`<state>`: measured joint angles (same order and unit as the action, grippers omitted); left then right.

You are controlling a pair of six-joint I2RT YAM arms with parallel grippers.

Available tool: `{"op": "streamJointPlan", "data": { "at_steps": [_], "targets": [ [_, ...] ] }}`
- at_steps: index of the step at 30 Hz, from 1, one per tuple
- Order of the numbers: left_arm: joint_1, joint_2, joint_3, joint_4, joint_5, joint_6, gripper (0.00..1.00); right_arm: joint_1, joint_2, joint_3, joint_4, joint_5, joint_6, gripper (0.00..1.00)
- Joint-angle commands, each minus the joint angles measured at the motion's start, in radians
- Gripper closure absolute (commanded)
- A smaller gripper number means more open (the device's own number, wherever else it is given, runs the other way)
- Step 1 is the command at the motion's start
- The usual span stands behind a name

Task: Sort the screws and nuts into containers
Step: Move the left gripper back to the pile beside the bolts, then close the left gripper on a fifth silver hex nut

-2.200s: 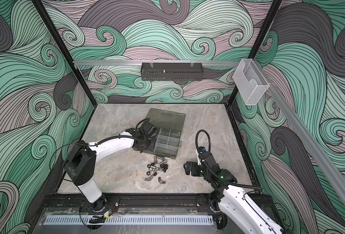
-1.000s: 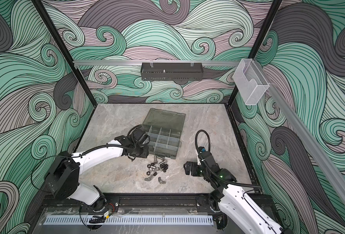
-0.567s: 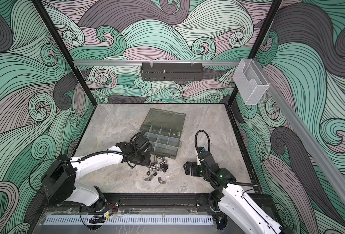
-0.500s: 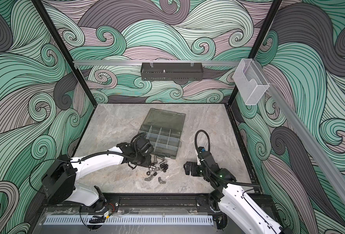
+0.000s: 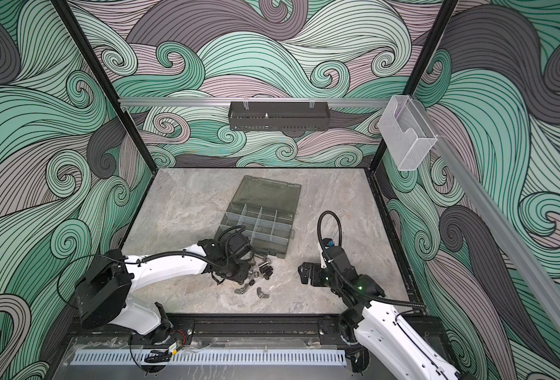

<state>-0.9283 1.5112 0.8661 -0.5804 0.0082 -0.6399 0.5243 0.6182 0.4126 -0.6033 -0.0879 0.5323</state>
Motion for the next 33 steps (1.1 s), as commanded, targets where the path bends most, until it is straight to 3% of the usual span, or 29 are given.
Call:
{"op": "streamJointPlan", "data": {
  "at_steps": [1,24,33],
  "targets": [
    [-0.011,0.024,-0.003,-0.004,-0.016,-0.014,0.54,0.006,-0.003,-0.011,-0.002,0.005,0.004,0.01],
    [-0.018,0.165,0.103,-0.013,-0.070,0.046,0.59,0.006,-0.010,-0.013,-0.003,0.002,0.006,0.01],
    [-0.019,0.183,0.104,-0.013,-0.080,0.052,0.67,0.006,-0.013,-0.012,-0.003,0.003,0.007,0.01]
  ]
}}
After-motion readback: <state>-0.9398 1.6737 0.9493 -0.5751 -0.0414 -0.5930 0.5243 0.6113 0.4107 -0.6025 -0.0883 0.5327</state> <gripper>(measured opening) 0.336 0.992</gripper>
